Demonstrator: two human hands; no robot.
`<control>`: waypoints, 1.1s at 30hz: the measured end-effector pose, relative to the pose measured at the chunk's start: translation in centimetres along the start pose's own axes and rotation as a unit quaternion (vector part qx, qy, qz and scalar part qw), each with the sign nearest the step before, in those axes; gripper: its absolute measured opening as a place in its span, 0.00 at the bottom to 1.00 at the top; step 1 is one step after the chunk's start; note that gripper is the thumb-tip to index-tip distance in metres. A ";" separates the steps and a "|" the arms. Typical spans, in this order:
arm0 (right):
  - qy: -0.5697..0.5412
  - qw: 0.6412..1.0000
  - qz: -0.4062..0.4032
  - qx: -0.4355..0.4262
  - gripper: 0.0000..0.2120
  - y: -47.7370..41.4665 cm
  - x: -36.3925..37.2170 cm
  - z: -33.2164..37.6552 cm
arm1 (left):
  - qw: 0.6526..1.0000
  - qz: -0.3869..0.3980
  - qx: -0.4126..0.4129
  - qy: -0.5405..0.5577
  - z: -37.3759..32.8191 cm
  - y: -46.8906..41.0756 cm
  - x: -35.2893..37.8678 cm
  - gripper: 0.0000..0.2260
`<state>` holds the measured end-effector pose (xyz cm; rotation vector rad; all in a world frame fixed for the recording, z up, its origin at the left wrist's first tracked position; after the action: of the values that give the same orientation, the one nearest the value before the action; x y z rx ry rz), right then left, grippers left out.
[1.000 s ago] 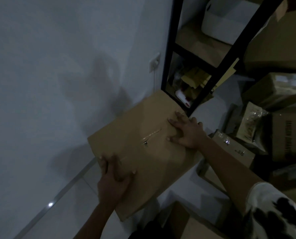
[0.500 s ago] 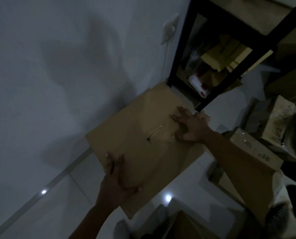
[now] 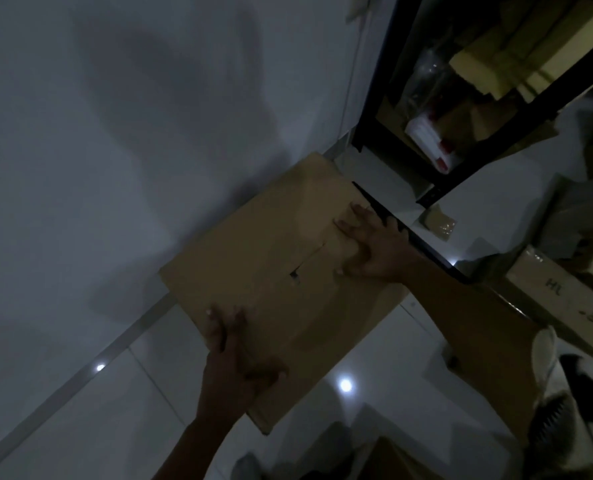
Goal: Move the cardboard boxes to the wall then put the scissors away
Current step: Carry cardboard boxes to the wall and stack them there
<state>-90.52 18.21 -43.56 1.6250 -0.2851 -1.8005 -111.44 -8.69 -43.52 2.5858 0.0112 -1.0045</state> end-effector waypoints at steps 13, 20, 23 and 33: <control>0.061 0.995 -0.026 0.078 0.36 2.2 2.8 3.2 | 0.995 0.057 -0.001 -0.079 0.9 -0.6 2.2 0.58; 0.052 0.997 0.034 0.053 0.46 9.1 7.9 9.0 | 0.961 0.200 0.051 -0.184 2.4 -1.0 -2.1 0.57; 0.022 0.996 0.063 0.051 0.53 11.1 10.3 11.7 | 0.928 0.223 0.024 -0.297 1.7 -1.8 -4.1 0.52; 0.078 0.992 0.053 0.080 0.66 12.8 14.2 17.1 | 0.904 0.220 0.062 -0.362 2.1 -2.0 -4.3 0.50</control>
<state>-102.03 -4.69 -44.01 1.8153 -0.4437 -1.5965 -116.29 -6.99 -42.79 2.0020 -0.8035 -1.7259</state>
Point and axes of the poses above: each hand's wrist, its own y-axis away from the middle knuckle, its own x-axis out of the palm, z = x × y, the point moved 1 cm from there along -y, towards the middle knuckle, and after that the axes turned 14 degrees about x, right-handed, at the moved point
